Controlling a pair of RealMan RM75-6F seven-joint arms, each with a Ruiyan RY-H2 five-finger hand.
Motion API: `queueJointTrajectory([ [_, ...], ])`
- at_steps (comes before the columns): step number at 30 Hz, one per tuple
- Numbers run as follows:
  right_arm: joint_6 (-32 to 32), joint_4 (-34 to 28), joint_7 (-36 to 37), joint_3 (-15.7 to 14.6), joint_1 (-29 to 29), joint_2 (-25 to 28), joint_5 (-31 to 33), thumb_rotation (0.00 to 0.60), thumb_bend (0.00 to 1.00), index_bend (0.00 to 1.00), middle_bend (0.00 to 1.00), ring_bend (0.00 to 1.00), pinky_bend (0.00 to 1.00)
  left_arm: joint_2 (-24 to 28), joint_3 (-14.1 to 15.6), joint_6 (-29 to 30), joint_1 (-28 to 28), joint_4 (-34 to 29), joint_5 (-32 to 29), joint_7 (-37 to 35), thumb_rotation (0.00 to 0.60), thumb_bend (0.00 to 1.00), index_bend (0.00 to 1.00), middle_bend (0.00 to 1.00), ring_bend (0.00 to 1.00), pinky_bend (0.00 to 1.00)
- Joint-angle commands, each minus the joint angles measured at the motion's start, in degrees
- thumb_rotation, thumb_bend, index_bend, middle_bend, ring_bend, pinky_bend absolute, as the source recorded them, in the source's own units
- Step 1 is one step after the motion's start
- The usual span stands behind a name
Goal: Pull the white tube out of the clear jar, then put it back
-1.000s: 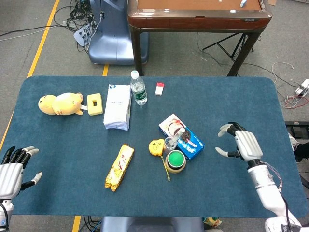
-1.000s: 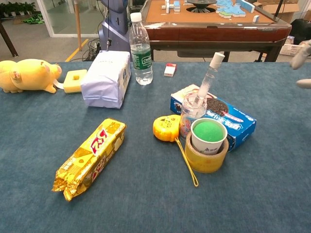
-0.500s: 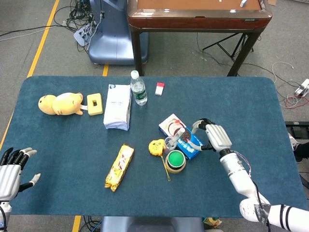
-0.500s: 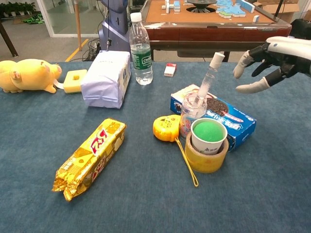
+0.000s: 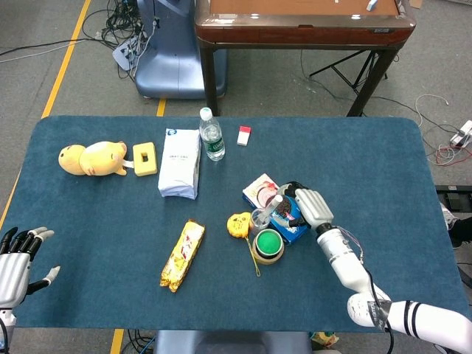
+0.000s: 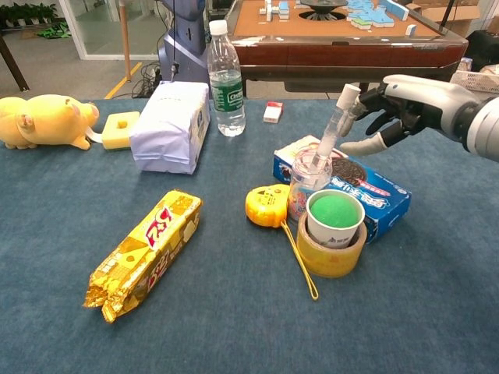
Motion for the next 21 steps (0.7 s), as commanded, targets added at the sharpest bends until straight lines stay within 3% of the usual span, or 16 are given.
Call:
queueJointTrajectory([
  [1,-0.2,0.3,0.0,-0.1,0.4,-0.4,0.2,0.600,0.32,0.50,0.31,0.16,0.21,0.0,0.0,0.1,0.1,0.0,0.0,0.0,0.600,0.24,0.25,0.21,0.16,0.05],
  [21,-1.9,3.2,0.6,-0.5,3.3,-3.1,2.1,0.600,0.36,0.51,0.31,0.16,0.21,0.0,-0.1,0.3,0.6,0.6,-0.1,-0.6,0.600,0.24,0.25,0.21,0.16,0.05],
])
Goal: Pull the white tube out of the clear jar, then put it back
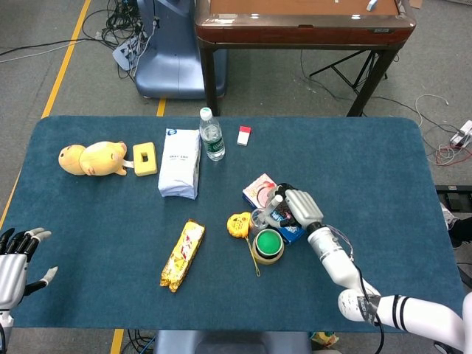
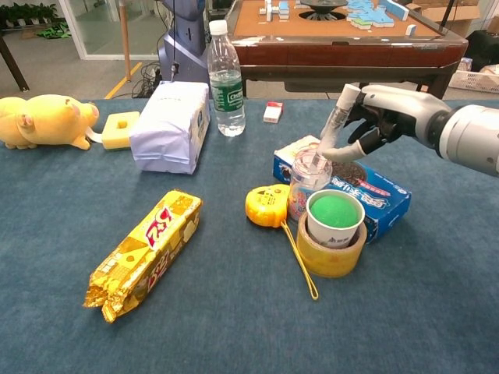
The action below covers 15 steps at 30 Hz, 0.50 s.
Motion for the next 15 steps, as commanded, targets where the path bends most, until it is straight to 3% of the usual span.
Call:
queueJointTrajectory([
  [1,-0.3,0.5,0.1,0.0,0.4,-0.4,0.1,0.600,0.36,0.51,0.31,0.16,0.21,0.0,0.0,0.0,0.0,0.1,0.0,-0.1,0.600,0.24,0.25,0.21,0.16,0.05],
  [15,-0.4,2.3,2.6,-0.3,0.9,-1.8,-1.2,0.600,0.42,0.55,0.33,0.17,0.21,-0.1,-0.1,-0.2,0.1,0.5,-0.2,-0.3,0.600,0.24,0.25,0.21,0.16,0.05],
])
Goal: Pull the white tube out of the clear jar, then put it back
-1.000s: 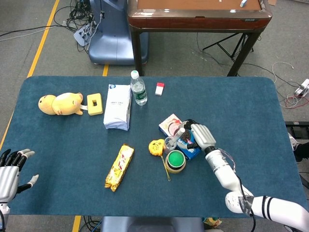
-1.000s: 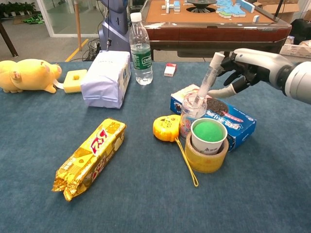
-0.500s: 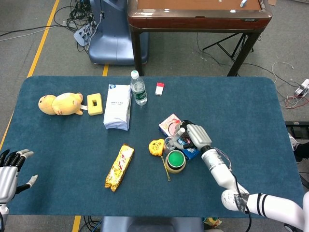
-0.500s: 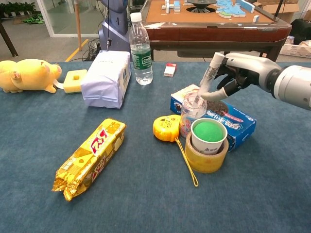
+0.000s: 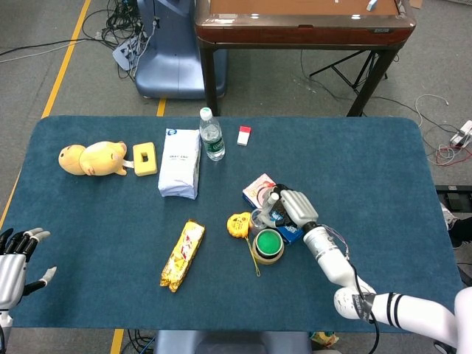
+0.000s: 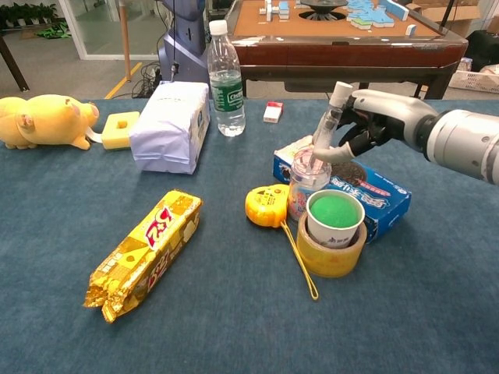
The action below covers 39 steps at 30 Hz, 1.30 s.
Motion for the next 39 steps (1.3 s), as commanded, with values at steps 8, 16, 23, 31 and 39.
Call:
queueJointTrajectory([
  [8,1.7,1.4,5.5,0.6,-0.9,-1.2,-4.1,0.600,0.51,0.59,0.37,0.22,0.21,-0.1,-0.2,-0.3,-0.2,0.1,-0.1,0.1,0.600,0.24,0.25,0.21,0.16,0.05],
  [16,5.4,-2.6,13.3,2.1,-3.4,2.9,-10.6,0.600,0.54,0.63,0.41,0.28,0.22,0.2,-0.4,-0.3,-0.2,0.0,-0.2,-0.2,0.600,0.24,0.25,0.21,0.16,0.05],
  [23,8.2,-9.7,17.8,3.6,-6.5,10.1,-12.2,0.600,0.54,0.63,0.45,0.31,0.22,-0.2,-0.2,-0.7,-0.5,0.1,0.2,-0.1,0.600,0.24,0.25,0.21,0.16,0.05],
  [31,10.7,-12.9,16.1,3.5,-9.4,15.8,-10.6,0.600,0.54,0.64,0.46,0.37,0.24,-0.5,-0.3,-1.1,-1.0,-0.1,0.4,0.4,0.600,0.24,0.25,0.21,0.16,0.05],
  [39,17.8,-7.7,-1.8,0.7,-10.3,15.4,-10.2,0.600,0.54,0.64,0.47,0.37,0.24,-0.8,-0.4,-1.6,-1.5,-0.4,0.6,0.9,0.600,0.24,0.25,0.21,0.16,0.05],
])
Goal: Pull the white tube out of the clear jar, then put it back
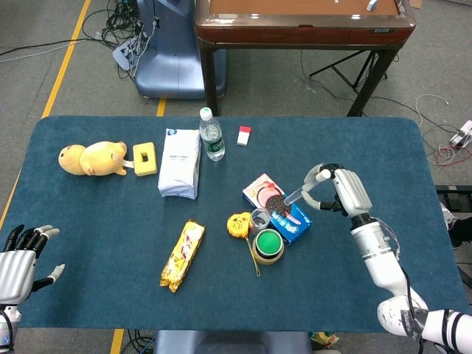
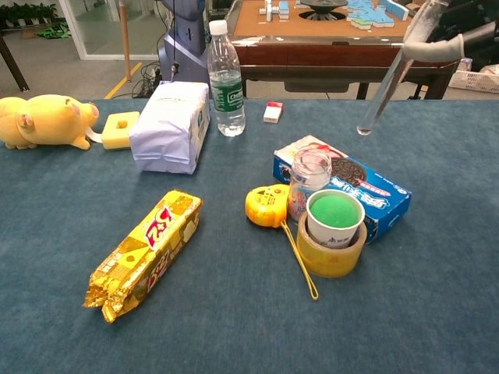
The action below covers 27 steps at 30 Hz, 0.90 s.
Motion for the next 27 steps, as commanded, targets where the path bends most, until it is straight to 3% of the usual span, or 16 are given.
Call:
queueJointTrajectory([
  [1,4.7,4.0,-11.8,-2.2,-0.5,-0.7,0.0,0.600,0.54,0.64,0.47,0.37,0.24,0.0,0.0,0.0,-0.1,-0.1,0.0,0.1,0.600,0.24,0.25,0.21,0.16,0.05],
  [5,5.3,4.9,-14.5,-2.9,-0.9,-1.9,1.1,0.600,0.54,0.64,0.47,0.37,0.24,0.0,0.0,-0.1,-0.1,-0.2,-0.1,0.2,0.600,0.24,0.25,0.21,0.16,0.05],
  [12,-2.2,-0.5,3.7,0.5,-2.5,0.4,7.1,0.600,0.54,0.64,0.47,0.37,0.26,0.1,0.0,0.1,0.0,-0.4,-0.1,0.3,0.600,0.24,0.25,0.21,0.16,0.05],
  [15,-4.2,-0.6,8.3,0.8,-3.2,1.7,6.5,0.600,0.54,0.64,0.47,0.37,0.27,0.1,0.1,0.0,0.0,-0.3,-0.1,0.3,0.600,0.24,0.25,0.21,0.16,0.05],
  [19,-2.9,1.1,7.4,-0.2,-3.8,1.6,4.7,0.600,0.54,0.64,0.47,0.37,0.27,-0.1,0.1,-0.2,-0.2,-0.3,-0.1,0.4,0.600,0.24,0.25,0.21,0.16,0.05],
  [27,4.8,7.8,-2.8,-2.7,-4.4,-2.3,-0.4,0.600,0.54,0.64,0.47,0.37,0.27,-0.3,0.0,-0.6,-0.6,-0.2,-0.2,0.5,0.600,0.24,0.25,0.21,0.16,0.05],
])
